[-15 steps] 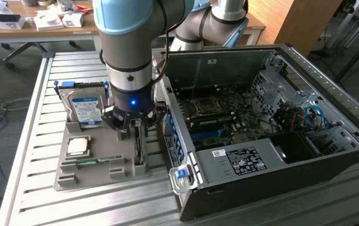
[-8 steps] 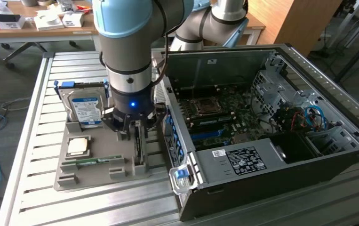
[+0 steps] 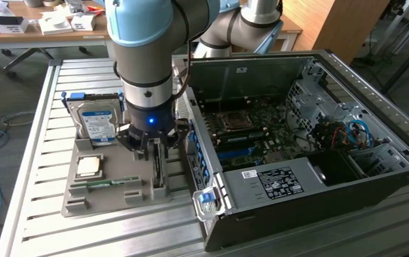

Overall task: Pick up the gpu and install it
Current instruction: 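Pick up the gpu and move the gpu toward the slot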

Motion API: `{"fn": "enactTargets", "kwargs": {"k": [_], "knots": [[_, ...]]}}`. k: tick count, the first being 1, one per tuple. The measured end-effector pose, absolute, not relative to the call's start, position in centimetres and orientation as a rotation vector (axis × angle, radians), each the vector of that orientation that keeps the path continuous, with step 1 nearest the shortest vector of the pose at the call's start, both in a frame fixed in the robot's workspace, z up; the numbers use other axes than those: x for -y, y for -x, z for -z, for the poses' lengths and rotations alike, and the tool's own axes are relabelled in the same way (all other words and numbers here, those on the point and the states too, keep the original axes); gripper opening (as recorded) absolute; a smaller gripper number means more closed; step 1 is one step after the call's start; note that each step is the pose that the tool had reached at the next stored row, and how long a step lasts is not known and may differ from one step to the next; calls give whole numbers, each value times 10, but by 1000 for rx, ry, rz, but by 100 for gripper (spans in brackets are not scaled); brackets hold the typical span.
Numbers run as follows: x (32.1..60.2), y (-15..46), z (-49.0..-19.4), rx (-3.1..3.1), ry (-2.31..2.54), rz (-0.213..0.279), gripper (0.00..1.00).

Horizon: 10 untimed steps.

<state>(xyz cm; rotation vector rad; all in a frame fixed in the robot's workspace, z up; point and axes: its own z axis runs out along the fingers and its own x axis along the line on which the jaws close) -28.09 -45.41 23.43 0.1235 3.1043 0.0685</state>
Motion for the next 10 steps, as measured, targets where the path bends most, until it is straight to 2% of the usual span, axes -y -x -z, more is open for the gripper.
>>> {"fn": "enactTargets", "kwargs": {"k": [10], "knots": [[454,281,-234,-3104,-123,-68,47]]}}
